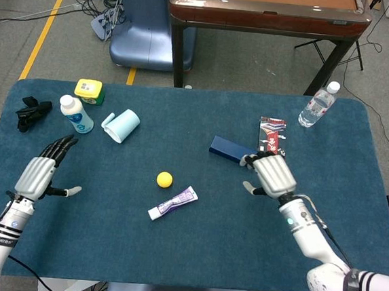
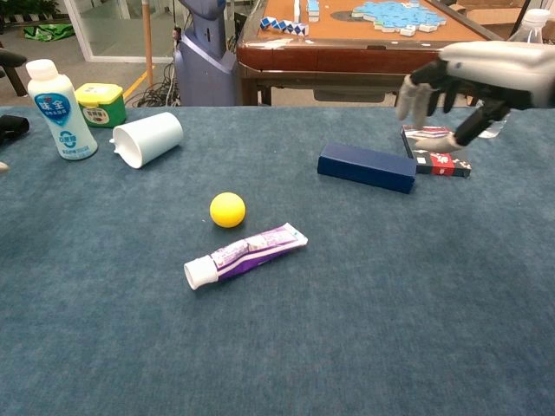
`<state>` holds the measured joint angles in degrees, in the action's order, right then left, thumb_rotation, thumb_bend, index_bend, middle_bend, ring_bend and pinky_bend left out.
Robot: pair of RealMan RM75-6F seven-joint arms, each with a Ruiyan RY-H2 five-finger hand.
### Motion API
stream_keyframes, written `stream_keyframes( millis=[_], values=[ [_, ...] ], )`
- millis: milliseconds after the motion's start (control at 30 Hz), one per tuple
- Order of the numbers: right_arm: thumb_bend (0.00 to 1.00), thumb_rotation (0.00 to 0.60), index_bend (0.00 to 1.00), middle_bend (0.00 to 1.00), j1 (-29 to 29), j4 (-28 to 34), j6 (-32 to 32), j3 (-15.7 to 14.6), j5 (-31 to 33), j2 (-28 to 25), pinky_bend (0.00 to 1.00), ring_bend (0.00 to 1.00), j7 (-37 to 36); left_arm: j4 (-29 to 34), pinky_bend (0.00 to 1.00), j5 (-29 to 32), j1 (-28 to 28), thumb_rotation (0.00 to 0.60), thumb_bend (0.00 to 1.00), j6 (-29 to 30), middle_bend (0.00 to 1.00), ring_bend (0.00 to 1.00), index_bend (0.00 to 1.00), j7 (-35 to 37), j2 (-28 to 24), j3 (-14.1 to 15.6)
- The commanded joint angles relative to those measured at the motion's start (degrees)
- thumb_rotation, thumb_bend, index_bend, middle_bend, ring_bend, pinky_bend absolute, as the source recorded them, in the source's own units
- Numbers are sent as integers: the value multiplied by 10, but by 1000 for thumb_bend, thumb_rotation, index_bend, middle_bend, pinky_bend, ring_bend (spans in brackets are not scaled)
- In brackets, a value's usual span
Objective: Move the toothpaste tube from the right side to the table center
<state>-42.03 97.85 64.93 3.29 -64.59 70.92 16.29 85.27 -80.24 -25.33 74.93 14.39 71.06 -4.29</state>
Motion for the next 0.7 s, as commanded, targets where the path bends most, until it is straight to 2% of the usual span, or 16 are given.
stream_keyframes(
  millis=[33,300,533,700],
  values=[
    [372,600,386,462,60,5,59,-26,-16,-23,318,357,-3,-25,132,28,27,600,71,25,0,0,0,-51,9,-6],
    [410,600,455,523,161,9,160,-52,-44,-43,346,415,-11,8,165,65,91,600,77,86,0,0,0,-169,3,3],
    [411,600,509,569,243,3,247,-64,-78,-40,352,450,-16,69,165,49,141,600,77,130,0,0,0,-211,-12,29],
    [411,600,521,578,281,-7,267,-62,-83,-22,352,463,-41,83,177,23,161,600,77,157,0,0,0,-228,-8,36]
  ],
)
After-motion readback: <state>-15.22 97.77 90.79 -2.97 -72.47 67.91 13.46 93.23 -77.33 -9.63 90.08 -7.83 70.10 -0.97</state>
